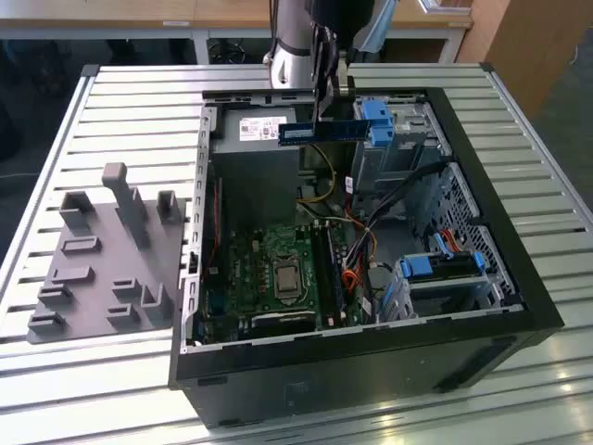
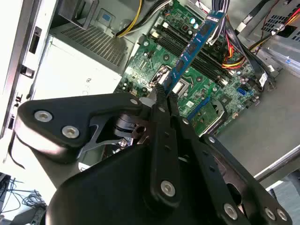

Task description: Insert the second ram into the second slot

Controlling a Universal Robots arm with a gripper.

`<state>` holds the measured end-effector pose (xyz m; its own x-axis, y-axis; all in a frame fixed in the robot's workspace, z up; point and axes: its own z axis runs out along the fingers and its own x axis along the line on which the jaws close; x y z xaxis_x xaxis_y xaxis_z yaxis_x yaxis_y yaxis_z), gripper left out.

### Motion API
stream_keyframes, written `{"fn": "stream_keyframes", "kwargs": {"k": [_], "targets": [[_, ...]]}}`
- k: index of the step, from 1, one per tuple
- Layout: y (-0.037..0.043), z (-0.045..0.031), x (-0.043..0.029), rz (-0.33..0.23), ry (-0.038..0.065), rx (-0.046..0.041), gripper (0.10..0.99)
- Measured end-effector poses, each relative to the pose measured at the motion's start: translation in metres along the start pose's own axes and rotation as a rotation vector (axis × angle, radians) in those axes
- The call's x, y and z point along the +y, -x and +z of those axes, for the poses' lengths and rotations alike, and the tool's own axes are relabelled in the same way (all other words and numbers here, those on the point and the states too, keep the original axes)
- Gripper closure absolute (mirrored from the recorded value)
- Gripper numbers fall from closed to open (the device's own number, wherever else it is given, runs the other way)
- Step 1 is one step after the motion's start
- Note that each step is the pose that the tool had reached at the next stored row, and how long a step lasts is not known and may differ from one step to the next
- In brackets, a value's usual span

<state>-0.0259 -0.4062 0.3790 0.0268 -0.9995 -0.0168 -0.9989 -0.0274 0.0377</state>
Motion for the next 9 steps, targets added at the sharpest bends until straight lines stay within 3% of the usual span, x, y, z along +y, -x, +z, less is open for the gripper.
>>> {"fn": "stream_keyframes", "kwargs": {"k": [9], "targets": [[-0.0018, 0.0, 0.0, 0.0, 0.0, -0.0001, 0.949]]}}
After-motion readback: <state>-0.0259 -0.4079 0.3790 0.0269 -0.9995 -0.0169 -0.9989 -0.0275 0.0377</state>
